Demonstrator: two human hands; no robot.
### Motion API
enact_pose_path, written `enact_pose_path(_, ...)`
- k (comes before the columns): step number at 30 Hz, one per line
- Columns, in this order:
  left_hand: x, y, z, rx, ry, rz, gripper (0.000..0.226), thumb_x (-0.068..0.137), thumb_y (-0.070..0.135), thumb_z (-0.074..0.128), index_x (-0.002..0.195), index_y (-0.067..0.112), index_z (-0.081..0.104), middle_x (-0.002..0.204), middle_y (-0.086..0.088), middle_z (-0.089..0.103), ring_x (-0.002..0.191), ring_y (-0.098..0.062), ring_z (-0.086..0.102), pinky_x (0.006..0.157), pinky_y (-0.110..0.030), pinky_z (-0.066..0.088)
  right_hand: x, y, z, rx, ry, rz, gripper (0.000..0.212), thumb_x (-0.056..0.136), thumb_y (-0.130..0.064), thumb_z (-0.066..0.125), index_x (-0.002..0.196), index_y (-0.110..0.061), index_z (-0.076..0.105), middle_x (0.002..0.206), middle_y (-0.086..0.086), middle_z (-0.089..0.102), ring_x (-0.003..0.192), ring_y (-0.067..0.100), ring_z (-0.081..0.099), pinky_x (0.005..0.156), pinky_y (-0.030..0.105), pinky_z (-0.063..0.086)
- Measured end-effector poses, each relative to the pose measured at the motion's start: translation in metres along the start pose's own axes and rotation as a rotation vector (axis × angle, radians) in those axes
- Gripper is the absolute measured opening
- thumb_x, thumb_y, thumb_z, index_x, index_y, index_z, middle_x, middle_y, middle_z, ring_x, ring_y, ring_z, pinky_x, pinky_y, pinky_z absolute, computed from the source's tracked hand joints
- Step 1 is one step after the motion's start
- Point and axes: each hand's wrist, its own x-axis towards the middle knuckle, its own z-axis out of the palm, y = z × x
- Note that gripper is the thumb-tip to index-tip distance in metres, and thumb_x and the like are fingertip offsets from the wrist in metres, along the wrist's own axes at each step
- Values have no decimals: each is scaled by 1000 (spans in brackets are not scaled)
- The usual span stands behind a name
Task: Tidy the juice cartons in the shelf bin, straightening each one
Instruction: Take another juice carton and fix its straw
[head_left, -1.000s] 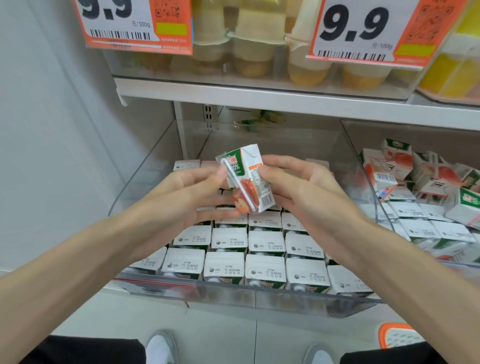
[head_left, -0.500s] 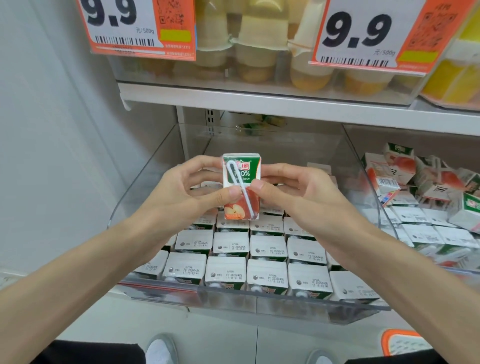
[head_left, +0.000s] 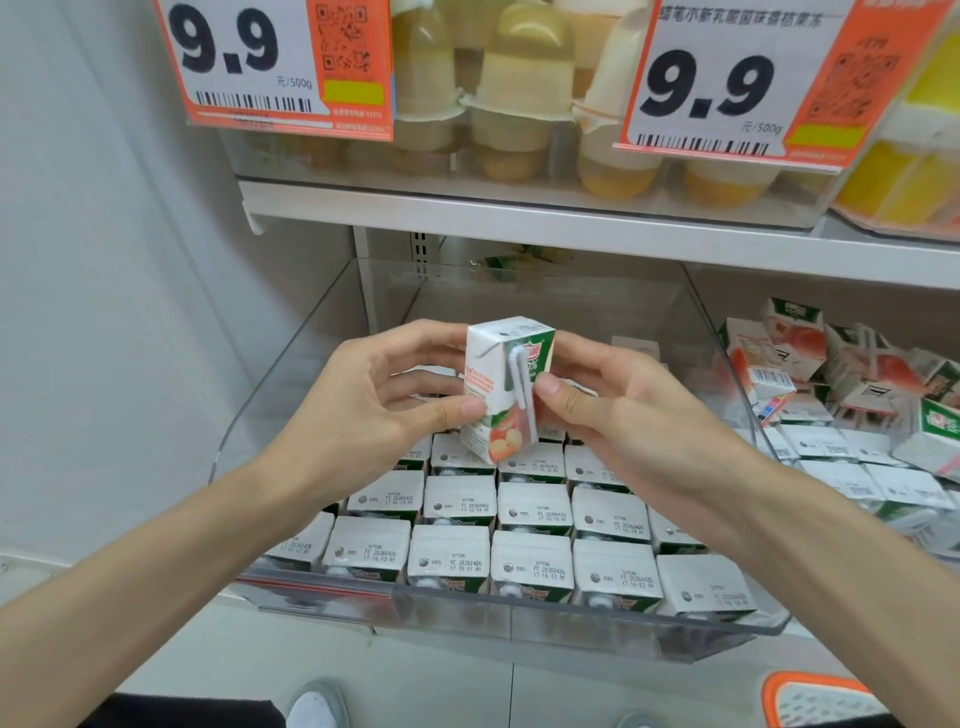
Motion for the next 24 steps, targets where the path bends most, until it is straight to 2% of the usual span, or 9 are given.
enact_pose_path(3, 1, 4, 1, 4, -26, -2, 44, 92, 15, 77, 132, 30, 68, 123, 11, 76, 113, -10, 73, 97, -22, 57, -4, -7, -3, -112, 79, -11, 34, 107, -15, 60, 135, -32, 68, 127, -14, 73, 121, 0, 66, 113, 37, 46)
enact_pose_path(6, 9, 12, 7, 1, -49, -31, 55, 91, 38, 72, 144, 37, 57, 123, 12, 77, 113, -7, 73, 97, -28, 58, -4, -12, -7, -29, 110, 24, 29, 106, -19, 61, 134, -26, 69, 125, -4, 76, 115, 9, 72, 109, 37, 53)
enact_pose_path(8, 19, 16, 14, 64, -29, -15, 61, 87, 46, 71, 145, 34, 56, 115, 12, 78, 108, -3, 74, 95, -24, 58, -5, -11, -8, -42, 98, 48, 28, 106, -23, 62, 133, -29, 69, 124, -7, 76, 114, 6, 72, 107, 34, 52)
enact_pose_path(12, 37, 21, 24, 191, -28, 76, 41, 85, 29, 83, 124, 22, 72, 105, 15, 79, 99, 0, 73, 89, -14, 55, -7, -8, -15, -219, 173, 6, 30, 102, -20, 69, 128, -37, 68, 120, -14, 73, 114, -5, 66, 107, 30, 50)
enact_pose_path(15, 50, 21, 33, 149, -18, 50, 43, 87, 22, 85, 127, 21, 71, 108, 11, 79, 100, 0, 74, 91, -14, 56, -11, -10, -32, -350, 275, -9, 38, 100, -13, 72, 130, -35, 64, 118, -12, 71, 112, 0, 67, 107, 31, 54)
enact_pose_path(18, 69, 20, 46, 121, 68, 42, 37, 91, 20, 82, 125, 25, 69, 111, 18, 77, 101, 9, 71, 89, -6, 52, -18, -14, -55, -605, 438, -74, 42, 98, 1, 58, 122, -33, 67, 108, -14, 69, 103, 4, 67, 100, 32, 56)
enact_pose_path(20, 84, 18, 54, 79, 119, 44, 31, 91, 17, 82, 117, 28, 68, 107, 22, 74, 94, 15, 69, 83, -1, 49, -25, -17, -65, -735, 496, -92, 47, 95, 4, 50, 111, -34, 73, 102, -18, 71, 99, 2, 67, 91, 22, 55)
enact_pose_path(22, 99, 13, 62, 45, 141, 35, 30, 91, 13, 82, 110, 30, 67, 105, 22, 72, 90, 17, 69, 84, -2, 50, -29, -18, -71, -801, 522, -67, 46, 95, 2, 49, 110, -33, 76, 101, -18, 73, 93, 0, 67, 80, 13, 52)
enact_pose_path(24, 112, 6, 72, 55, 135, 7, 30, 90, 12, 83, 106, 32, 66, 105, 19, 72, 99, 7, 70, 99, -16, 53, -30, -16, -74, -828, 533, -42, 44, 95, -1, 49, 112, -32, 76, 97, -14, 76, 82, 7, 70, 74, 19, 55)
